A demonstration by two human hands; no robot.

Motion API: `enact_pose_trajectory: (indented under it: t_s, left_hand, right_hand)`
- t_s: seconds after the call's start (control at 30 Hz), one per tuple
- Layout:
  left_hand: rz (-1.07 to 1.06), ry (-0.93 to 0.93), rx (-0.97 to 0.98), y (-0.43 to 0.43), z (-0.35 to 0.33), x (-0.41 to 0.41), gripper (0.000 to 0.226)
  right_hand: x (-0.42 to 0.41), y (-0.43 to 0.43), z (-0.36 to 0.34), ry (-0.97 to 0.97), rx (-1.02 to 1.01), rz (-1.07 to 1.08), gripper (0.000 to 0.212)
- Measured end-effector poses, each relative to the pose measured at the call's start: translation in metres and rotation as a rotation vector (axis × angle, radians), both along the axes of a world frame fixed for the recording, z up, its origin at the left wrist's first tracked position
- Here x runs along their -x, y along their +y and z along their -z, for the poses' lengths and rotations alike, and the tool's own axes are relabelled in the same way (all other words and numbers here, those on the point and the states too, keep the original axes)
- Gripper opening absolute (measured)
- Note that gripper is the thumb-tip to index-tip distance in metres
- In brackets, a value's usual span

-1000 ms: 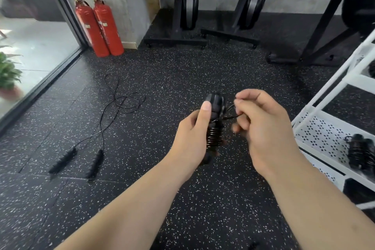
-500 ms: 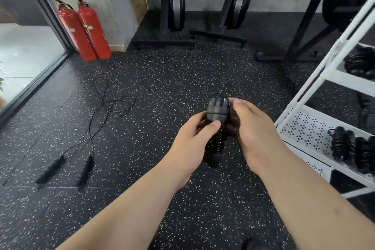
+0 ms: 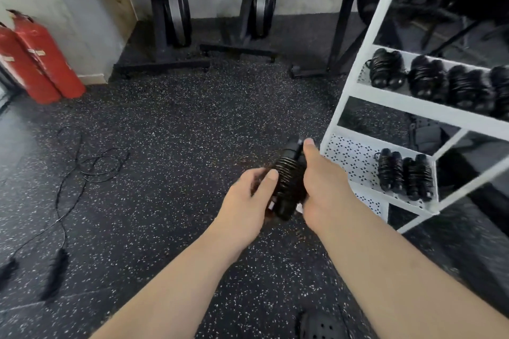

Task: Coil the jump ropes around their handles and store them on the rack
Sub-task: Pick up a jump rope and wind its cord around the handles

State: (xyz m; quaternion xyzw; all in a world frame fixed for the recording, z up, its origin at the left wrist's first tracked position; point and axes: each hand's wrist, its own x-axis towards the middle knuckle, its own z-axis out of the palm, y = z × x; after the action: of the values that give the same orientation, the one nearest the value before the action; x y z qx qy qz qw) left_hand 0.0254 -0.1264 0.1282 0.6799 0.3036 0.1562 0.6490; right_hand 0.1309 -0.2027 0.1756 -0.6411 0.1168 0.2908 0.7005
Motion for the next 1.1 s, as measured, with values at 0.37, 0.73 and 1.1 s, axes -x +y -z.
enact_pose_trajectory:
  t_s: [0.37, 0.73, 1.1]
  left_hand:
    - [0.143, -0.043, 0.024, -0.083, 0.026, -0.072, 0.022]
    - [0.164, 0.069, 0.358, -0.123, 0.047, -0.164, 0.038]
    - [0.185, 0.329, -0.069, -0.093, 0.075, -0.28, 0.035]
  right_hand:
    - [-0.075, -0.078, 0.022, 0.16, 0.12, 0.127, 0.06]
    - [-0.13, -0.131, 0.018, 0.188, 0.068, 0.275, 0.029]
    - [-0.168, -0.127, 0.053, 0.081, 0.335, 0.185, 0.043]
